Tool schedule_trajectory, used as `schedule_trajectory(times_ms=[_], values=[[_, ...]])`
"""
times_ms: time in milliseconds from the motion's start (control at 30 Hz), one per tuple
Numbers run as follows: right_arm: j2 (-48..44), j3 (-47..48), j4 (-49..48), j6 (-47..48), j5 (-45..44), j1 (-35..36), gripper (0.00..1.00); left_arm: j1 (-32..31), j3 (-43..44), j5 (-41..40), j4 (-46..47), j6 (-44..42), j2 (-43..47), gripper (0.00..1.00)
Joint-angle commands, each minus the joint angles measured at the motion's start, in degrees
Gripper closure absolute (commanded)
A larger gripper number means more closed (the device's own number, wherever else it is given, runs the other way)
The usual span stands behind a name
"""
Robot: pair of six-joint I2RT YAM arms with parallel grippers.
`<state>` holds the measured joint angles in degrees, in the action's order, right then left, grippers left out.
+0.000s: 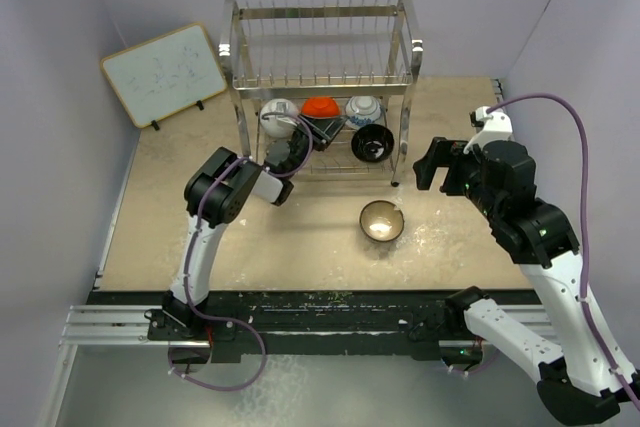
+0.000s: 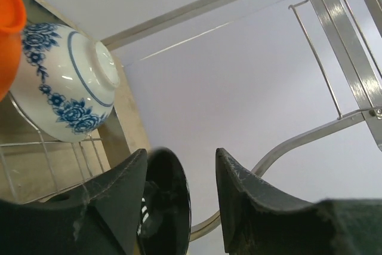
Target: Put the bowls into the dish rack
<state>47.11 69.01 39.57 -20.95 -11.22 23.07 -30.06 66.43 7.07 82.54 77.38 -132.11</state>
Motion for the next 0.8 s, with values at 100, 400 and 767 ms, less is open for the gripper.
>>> schedule_trajectory(times_ms=[100,400,767], values=[[-0.50,-0.11,-1.73,1.00,-0.99,-0.22,0.01,1.73,-5.00,-2.06,0.31,-1.35,3.14,0.46],[-0.74,-0.28,-1.70,1.00,-0.92,-0.22,0.01,1.68,-7.81,1.56,-5.55,-9.29,11.03,0.41],[-1.00,0.38,-1.48,0.83,-0.95,-0.26,0.01,-2.14,-11.66,5.32,-21.00,-25.79,22.42,0.39]])
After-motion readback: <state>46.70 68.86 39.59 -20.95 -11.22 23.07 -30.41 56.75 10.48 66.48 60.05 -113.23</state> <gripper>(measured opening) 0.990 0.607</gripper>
